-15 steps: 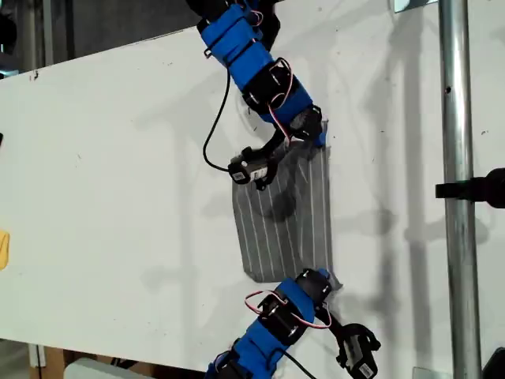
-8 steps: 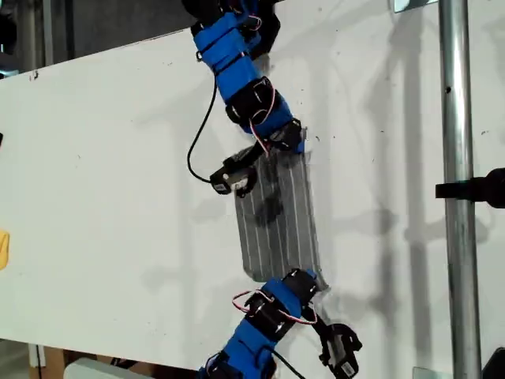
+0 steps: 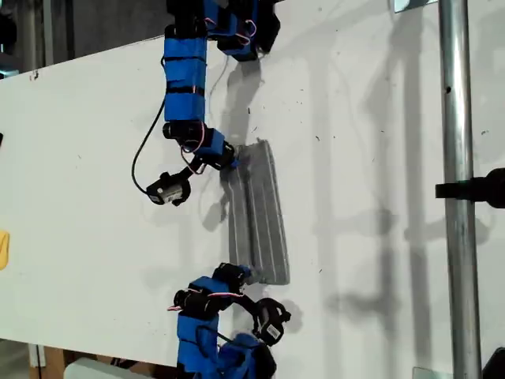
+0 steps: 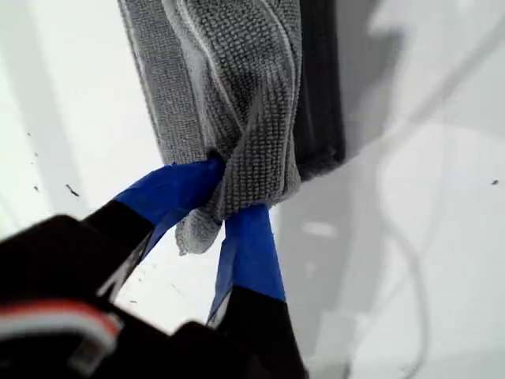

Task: Grasp corners of a towel and fold twice.

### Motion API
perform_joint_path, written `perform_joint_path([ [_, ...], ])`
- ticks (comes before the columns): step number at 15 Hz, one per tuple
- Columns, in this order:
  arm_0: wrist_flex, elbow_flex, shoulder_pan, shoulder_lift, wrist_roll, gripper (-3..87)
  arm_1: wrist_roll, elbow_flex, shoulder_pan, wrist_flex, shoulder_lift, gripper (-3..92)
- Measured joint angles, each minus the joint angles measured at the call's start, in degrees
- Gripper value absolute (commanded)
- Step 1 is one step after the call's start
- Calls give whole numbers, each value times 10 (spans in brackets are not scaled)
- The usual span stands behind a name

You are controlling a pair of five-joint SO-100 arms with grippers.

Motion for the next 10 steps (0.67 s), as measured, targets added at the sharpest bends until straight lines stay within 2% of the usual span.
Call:
perform_joint_path([
  [2, -33, 54, -43, 57, 18, -27, -39, -2, 51, -4, 4, -3],
  [4, -62, 101, -50, 128, 25, -27, -42, 1, 66, -14, 39, -3],
  [6, -95, 148, -26, 161, -3, -27, -21, 43, 25, -32, 50, -3],
  [10, -200, 272, 21, 178, -63, -26, 41, 86, -43, -77, 0, -3],
])
